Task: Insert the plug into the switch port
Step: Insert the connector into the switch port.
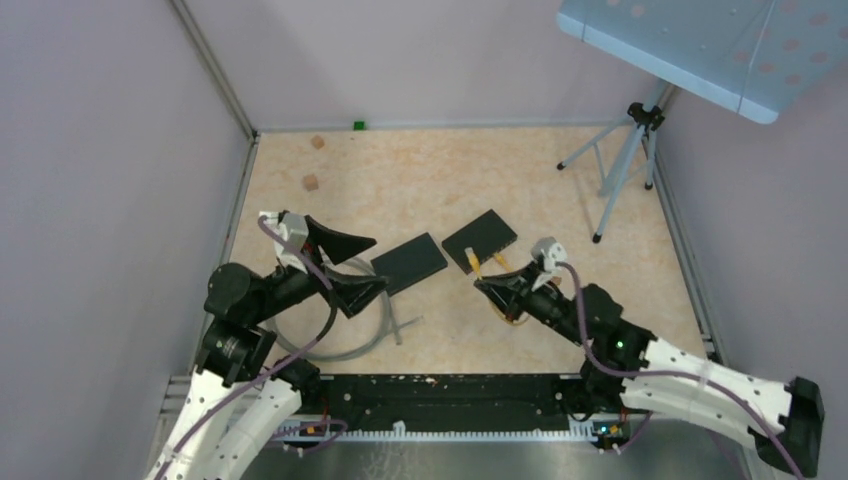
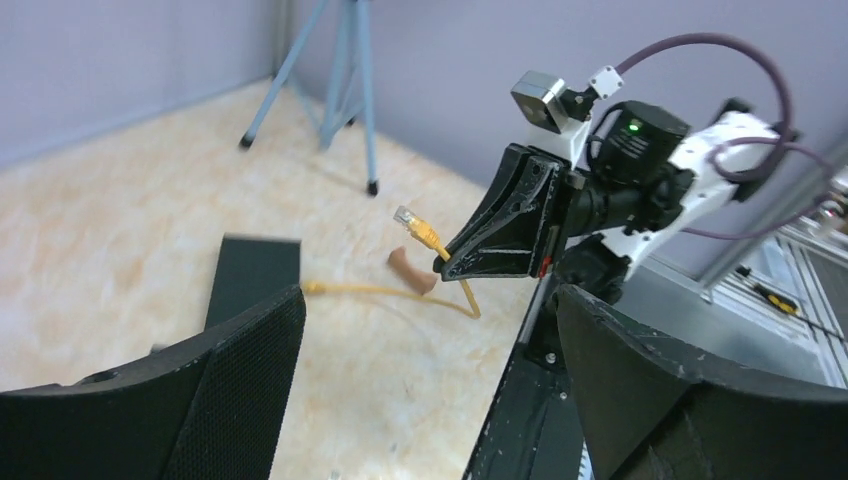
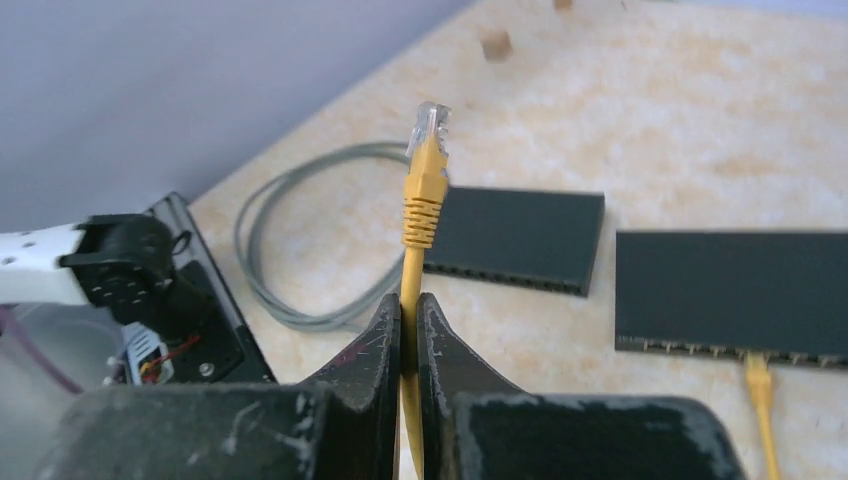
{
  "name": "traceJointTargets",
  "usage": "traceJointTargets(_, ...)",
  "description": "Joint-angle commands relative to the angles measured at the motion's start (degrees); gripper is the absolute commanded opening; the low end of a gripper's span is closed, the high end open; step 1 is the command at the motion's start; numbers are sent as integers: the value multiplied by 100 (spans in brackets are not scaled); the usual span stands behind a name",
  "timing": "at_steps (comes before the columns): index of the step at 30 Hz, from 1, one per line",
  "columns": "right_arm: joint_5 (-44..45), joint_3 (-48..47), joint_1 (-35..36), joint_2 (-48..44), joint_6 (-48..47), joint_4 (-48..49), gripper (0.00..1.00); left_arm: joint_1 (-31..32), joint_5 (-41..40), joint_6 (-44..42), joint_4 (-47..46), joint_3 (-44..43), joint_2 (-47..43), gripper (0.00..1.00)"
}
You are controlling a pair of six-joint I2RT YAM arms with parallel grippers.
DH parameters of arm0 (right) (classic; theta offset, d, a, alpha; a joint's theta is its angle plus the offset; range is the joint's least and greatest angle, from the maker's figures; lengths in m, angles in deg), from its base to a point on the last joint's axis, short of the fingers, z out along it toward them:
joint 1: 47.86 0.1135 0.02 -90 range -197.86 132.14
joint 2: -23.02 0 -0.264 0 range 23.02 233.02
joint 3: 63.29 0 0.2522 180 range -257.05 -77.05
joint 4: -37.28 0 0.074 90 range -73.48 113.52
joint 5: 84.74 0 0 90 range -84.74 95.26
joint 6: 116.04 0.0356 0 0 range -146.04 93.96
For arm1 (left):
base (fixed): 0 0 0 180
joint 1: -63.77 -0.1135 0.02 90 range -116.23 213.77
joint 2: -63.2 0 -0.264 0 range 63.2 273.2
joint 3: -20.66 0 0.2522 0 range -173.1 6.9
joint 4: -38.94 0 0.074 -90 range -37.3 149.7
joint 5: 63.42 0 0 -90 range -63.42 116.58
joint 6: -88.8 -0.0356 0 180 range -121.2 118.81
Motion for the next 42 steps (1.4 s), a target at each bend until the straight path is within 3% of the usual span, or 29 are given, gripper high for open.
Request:
traceJointTargets(1,-1119,407,38,-1349,-1260,384,0,13,1285,240,-2116,274,28,99)
traceJointTargets(6,-1855,490,44,-2369,-1662,306,0,24,2015,525,-3347,443,344,99)
traceJointTargets(11,-2479,283,45,-2294,-1925,211,0,176,2323,175,-3691,374,772,99)
traceJointTargets(15,-2908,12,44,-1936,-2241,17,0,626,2581,-648,-3762,227,1222,99)
traceJointTargets(21,-3420,-351,46,-1427,-2547,2,0,1927,2912,-2798,-2763,-300,2203,95)
traceJointTargets(29,-4237,-999,36,-960,-2901,-507,0,2023,3520,-4184,-2427,-351,2469,92)
traceJointTargets(37,-4537,-1283,37,-513,-2602,-392,0,2230,3875,-4652,-2197,-607,2738,68)
traceJointTargets(42,-4567,-1354,6,-270,-2242,-210,0,2302,4100,-4667,-2192,-666,2696,57)
